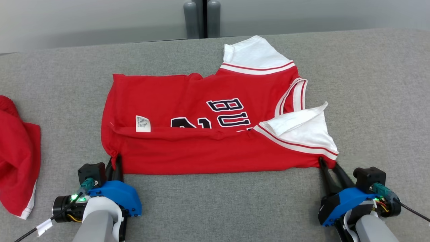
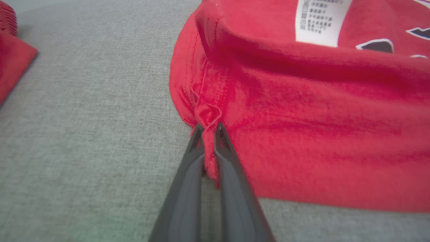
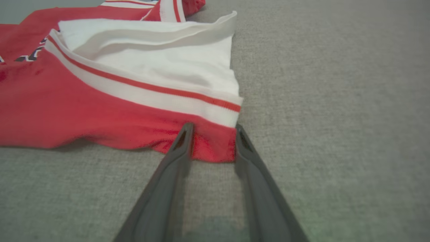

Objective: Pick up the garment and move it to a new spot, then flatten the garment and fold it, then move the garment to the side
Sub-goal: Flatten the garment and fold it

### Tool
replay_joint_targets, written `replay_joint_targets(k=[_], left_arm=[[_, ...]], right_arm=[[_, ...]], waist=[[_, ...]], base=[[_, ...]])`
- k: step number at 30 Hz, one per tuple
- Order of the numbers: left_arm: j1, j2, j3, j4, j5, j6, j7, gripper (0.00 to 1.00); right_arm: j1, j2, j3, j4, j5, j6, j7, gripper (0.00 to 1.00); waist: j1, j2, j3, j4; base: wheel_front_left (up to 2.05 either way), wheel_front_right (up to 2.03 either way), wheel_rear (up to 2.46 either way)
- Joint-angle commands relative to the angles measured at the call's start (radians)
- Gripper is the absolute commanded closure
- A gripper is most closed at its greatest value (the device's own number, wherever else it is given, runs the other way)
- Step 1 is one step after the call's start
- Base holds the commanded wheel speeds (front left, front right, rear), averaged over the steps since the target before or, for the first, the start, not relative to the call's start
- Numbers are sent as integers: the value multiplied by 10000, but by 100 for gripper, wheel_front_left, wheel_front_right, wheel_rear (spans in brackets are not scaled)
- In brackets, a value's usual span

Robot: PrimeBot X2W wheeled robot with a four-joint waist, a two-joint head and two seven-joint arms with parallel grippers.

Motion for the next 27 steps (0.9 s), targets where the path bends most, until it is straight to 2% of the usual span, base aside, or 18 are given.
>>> replay_joint_targets(k=[1, 10, 21, 27], left_arm=[[374, -247, -177, 499, -18, -130, 274, 100], [819, -183, -2, -549, -253, -158, 149, 100], [2866, -210, 195, -1857, -464, -84, 109, 100], [3606, -218, 165, -2099, -607, 8, 108, 100]], right_arm=[[-17, 86, 113, 297, 52, 0, 118, 100], [32, -240, -27, 66, 464, -1, 65, 100], [1905, -561, 151, -227, 1025, -3, 63, 100], [2562, -749, 291, -578, 1339, -3, 63, 100]], waist=[[2, 4, -4, 45], [2, 4, -642, 206], [2, 4, -2598, 383], [2, 4, -2659, 416]], base=[[0, 0, 0], [0, 0, 0], [0, 0, 0], [0, 0, 0]])
